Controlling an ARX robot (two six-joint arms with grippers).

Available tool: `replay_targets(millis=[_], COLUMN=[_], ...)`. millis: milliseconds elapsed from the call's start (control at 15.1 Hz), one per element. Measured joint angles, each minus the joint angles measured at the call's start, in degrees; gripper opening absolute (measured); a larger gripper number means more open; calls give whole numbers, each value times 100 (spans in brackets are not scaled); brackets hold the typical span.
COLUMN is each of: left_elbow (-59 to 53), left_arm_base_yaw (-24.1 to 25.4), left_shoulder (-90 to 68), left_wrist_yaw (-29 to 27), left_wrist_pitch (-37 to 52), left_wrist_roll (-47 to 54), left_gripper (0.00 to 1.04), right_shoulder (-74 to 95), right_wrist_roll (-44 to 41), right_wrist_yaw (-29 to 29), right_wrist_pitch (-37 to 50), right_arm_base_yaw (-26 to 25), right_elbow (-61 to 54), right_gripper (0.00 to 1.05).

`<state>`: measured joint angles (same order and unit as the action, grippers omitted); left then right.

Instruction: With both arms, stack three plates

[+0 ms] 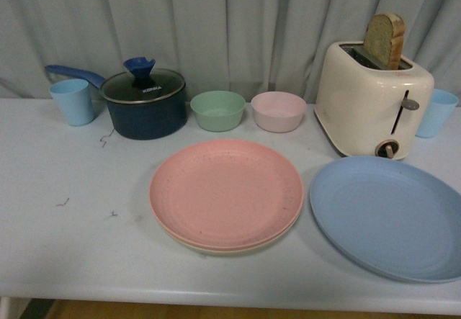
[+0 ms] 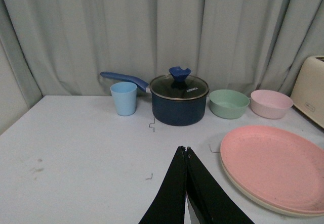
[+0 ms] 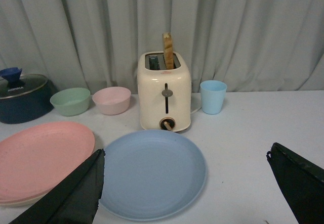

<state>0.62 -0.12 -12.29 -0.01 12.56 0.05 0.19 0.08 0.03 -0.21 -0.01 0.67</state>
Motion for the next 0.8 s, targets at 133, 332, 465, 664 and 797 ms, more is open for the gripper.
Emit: replay_targets(millis=[133, 332, 465, 664, 797], left_elbow=[0, 4, 2, 4, 4], left_arm_base_yaw=[0, 0, 2, 2, 2], left_shoulder=[170, 1158, 1198, 1198, 1198], left_wrist_yaw=[0, -2, 0, 2, -2], left_wrist_pitch=[-208, -1325, -1300, -1276, -1274], left_wrist_roll=[0, -4, -2, -2, -2], left_gripper=[2, 2, 2, 17, 41], right_shoulder=[0, 0, 0, 2, 20], right_wrist_roll=[0, 0, 0, 0, 2], right_wrist_yaw=[0, 0, 0, -2, 39], right_wrist_pitch=[-2, 0, 2, 0, -85], right_arm_base_yaw=[0, 0, 0, 0, 7], right_elbow=[0, 0, 0, 0, 9], right_gripper=[98, 98, 98, 98, 98])
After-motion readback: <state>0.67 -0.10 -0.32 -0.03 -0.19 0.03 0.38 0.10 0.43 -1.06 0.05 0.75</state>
